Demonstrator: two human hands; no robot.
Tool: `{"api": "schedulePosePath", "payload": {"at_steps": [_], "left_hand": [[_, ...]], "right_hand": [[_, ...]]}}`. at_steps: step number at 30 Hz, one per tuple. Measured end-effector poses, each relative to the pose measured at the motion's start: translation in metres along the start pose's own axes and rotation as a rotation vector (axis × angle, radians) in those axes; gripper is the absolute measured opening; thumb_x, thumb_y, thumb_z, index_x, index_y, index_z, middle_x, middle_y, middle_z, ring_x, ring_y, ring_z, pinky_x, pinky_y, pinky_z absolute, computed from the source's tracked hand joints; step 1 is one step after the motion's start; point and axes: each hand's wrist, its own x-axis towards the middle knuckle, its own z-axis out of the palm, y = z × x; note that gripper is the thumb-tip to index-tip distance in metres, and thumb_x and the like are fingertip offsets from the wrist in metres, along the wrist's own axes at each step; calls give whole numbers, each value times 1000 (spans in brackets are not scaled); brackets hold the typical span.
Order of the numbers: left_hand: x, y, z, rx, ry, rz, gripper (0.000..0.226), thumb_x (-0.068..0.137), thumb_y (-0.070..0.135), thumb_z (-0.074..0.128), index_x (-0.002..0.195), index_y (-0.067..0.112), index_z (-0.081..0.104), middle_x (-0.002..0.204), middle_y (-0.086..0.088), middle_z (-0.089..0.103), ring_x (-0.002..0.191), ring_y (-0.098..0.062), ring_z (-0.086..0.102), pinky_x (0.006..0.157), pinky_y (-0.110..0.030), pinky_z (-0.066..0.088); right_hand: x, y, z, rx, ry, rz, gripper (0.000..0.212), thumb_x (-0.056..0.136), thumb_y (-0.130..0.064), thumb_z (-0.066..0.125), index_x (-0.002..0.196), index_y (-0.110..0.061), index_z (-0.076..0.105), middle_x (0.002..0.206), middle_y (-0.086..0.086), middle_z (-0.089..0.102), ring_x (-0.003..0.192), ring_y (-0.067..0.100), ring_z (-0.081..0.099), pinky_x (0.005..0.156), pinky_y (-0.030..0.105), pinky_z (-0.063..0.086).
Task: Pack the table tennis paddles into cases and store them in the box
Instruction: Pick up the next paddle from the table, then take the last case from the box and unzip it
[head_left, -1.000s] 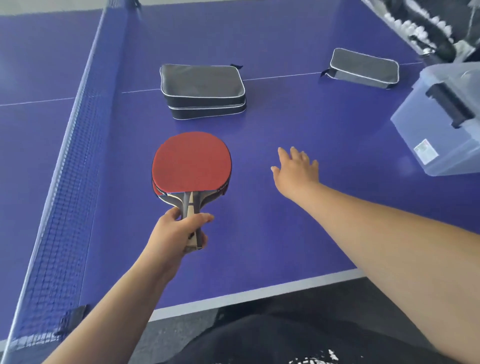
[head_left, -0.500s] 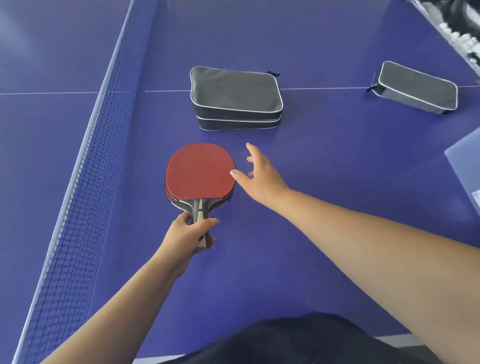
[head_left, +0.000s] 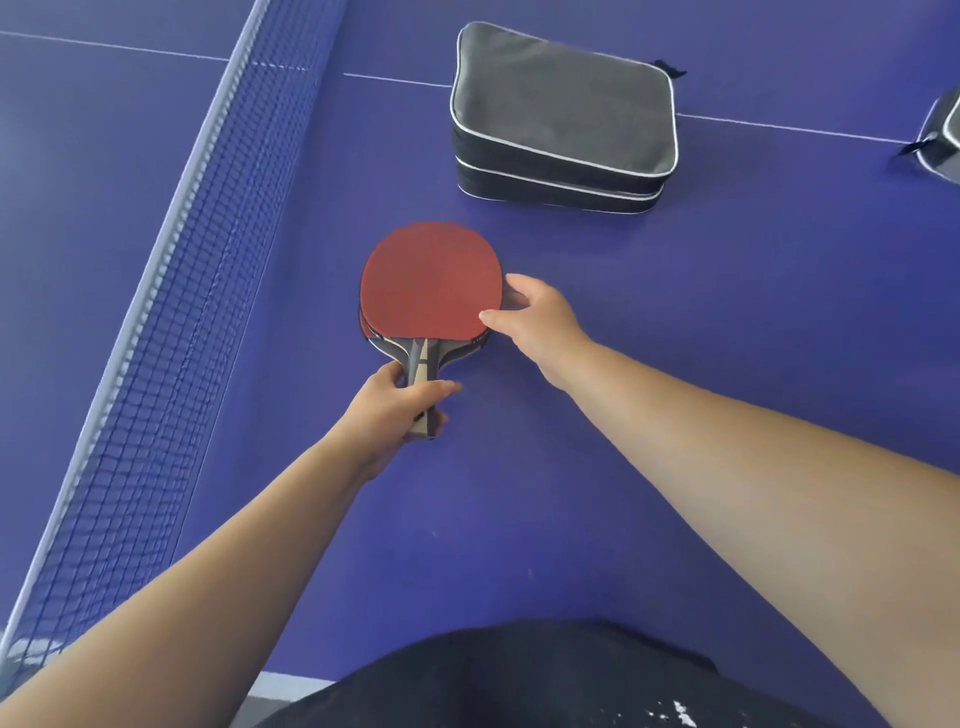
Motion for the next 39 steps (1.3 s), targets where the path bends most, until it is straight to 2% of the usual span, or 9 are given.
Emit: {"api": "schedulePosePath", "payload": {"at_steps": [6,10,15,19,24,27,30,35,39], "left_hand": [[21,1,0,80,10,-2,48,75,20,77,113,6,51,117,-27,63,61,-20,60,63,-34,53],[24,-8,-3,170,113,42,35,82,25,73,106,5,57,90,-9,67,71,-18,64,74,-42,58],[7,-21,7,436,273,167,35,77,23,74,107,19,57,96,-8,60,68,-10,51,60,-21,43],[-1,-35,7,422,296,217,70,81,16,75,142,30,44,127,10,43,104,-3,51,71,-6,37],[-2,-34,3,437,284,238,70,81,20,76,143,30,44,128,11,44,110,-7,52,72,-6,37],[-3,-32,0,479,272,251,73,81,25,77,145,27,42,128,10,45,108,-7,53,71,-8,39],[-8,-29,-2,526,276,256,77,83,32,75,149,23,36,135,10,42,123,-11,48,91,-20,40],[-21,-15,2,749,346,396,75,89,36,67,152,19,30,154,4,31,143,-19,19,113,-32,23],[-26,-5,16,984,288,496,70,94,39,59,153,19,28,159,2,25,146,-21,14,118,-36,18]], "right_hand": [[9,8,4,-15,19,-26,28,84,-4,65,108,-19,64,103,-11,68,94,2,65,86,21,51],[6,11,7,-43,72,-55,38,86,-5,65,123,-13,59,87,-29,53,76,-10,57,72,10,47],[8,15,12,-114,60,-45,61,85,-19,68,142,-22,45,134,-6,50,100,4,59,95,26,47],[9,19,13,-165,60,-45,65,85,-20,68,145,-23,42,141,-3,47,106,7,61,97,32,49],[5,18,12,-183,51,-55,65,86,-20,68,145,-23,42,141,-4,49,107,9,61,99,34,49],[-3,15,8,-194,33,-63,68,86,-21,69,146,-23,40,140,-6,51,114,11,58,102,36,47],[-13,14,1,-213,38,-53,74,87,-26,70,150,-26,31,145,-8,45,121,13,54,104,37,45],[-39,20,-19,-303,86,-46,69,92,-33,63,151,-29,28,150,-7,40,131,15,46,102,33,43],[-68,34,-41,-503,158,-46,62,96,-35,55,151,-25,28,153,-3,35,140,18,35,109,38,37]]}}
